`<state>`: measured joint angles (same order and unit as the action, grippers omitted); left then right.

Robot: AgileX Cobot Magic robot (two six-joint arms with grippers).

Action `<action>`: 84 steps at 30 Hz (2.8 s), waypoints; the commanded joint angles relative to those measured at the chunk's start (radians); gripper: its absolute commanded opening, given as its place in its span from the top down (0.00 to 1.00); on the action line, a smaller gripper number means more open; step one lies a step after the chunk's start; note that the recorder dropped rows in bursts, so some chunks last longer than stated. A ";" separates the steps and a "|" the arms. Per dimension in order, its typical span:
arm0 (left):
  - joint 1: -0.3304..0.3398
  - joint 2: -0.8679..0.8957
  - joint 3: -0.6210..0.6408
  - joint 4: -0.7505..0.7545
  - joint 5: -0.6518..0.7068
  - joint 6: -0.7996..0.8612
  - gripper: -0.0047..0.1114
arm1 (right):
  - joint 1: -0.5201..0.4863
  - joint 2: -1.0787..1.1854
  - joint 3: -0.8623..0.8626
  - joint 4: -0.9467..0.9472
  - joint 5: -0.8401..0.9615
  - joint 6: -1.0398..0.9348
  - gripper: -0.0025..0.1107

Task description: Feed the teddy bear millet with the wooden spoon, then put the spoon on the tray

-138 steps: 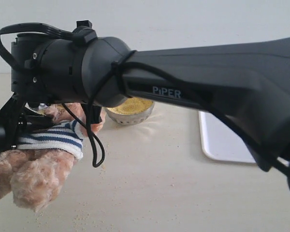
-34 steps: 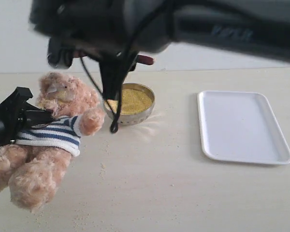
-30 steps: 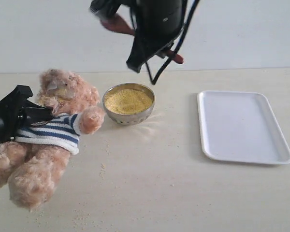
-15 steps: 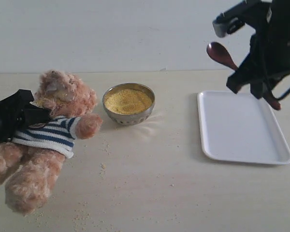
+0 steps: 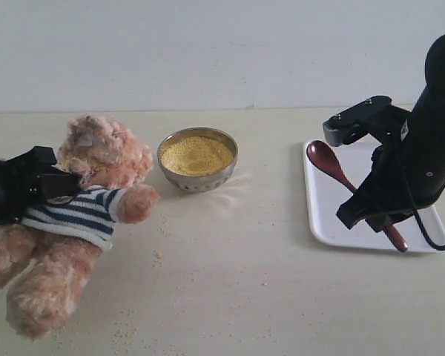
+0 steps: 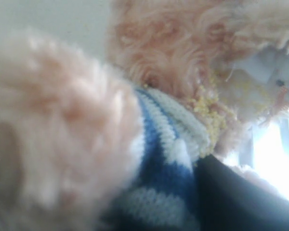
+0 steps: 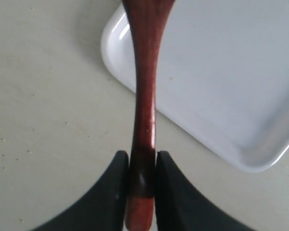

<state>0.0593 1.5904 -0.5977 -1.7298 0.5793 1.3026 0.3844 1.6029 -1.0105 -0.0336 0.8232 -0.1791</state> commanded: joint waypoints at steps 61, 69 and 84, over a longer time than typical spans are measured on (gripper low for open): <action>0.031 0.075 -0.123 0.159 0.015 0.065 0.02 | -0.006 -0.035 -0.006 0.034 -0.052 -0.005 0.98; 0.100 -0.095 -0.124 0.315 -0.003 -0.005 0.04 | -0.006 -0.035 -0.006 0.051 -0.051 -0.005 0.98; 0.106 -0.488 -0.124 0.105 -0.736 -0.346 0.90 | -0.006 -0.035 -0.006 0.074 -0.053 -0.007 0.98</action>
<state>0.1613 1.1564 -0.7164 -1.5125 0.0476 1.0381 0.3805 1.5811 -1.0126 0.0353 0.7735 -0.1791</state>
